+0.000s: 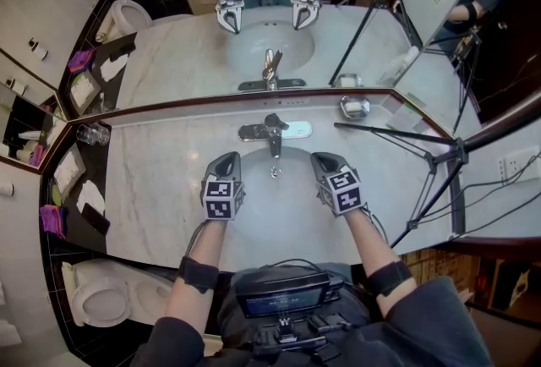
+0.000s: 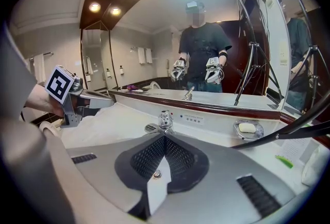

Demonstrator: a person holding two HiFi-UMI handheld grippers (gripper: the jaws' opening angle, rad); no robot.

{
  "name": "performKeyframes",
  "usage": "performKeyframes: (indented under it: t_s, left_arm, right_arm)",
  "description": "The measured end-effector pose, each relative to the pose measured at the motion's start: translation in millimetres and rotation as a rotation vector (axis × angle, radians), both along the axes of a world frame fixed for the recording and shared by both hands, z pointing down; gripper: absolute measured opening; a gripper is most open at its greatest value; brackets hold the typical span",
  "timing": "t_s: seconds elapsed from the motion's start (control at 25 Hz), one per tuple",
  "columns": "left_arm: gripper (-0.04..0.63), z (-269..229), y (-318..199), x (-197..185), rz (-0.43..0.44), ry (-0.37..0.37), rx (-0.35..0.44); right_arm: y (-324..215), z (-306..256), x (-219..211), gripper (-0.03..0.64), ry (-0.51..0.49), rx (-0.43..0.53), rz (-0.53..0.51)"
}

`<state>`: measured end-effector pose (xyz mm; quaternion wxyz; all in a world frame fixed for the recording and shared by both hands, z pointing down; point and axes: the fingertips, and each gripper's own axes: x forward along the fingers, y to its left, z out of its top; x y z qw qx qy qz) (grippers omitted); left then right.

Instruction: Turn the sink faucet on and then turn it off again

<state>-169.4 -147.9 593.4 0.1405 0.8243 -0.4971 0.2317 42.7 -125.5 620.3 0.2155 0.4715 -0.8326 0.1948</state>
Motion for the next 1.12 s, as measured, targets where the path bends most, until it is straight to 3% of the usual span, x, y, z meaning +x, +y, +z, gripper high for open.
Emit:
performKeyframes:
  t_s: [0.44, 0.68, 0.88, 1.12]
  left_arm:
    - [0.138, 10.4, -27.0, 55.0, 0.196, -0.14, 0.066]
    - [0.189, 29.8, -38.0, 83.6, 0.316, -0.269, 0.092]
    - [0.21, 46.5, -51.2, 102.8, 0.417, -0.398, 0.126]
    - [0.21, 59.8, -69.8, 121.0, 0.502, -0.48, 0.136]
  right_arm:
    - [1.3, 8.8, 7.1, 0.018, -0.001, -0.019, 0.015]
    - [2.8, 13.3, 15.6, 0.018, -0.001, -0.036, 0.025]
    - [3.5, 18.4, 27.0, 0.018, 0.002, -0.046, 0.045]
    - [3.0, 24.2, 38.5, 0.018, 0.002, -0.06, 0.071]
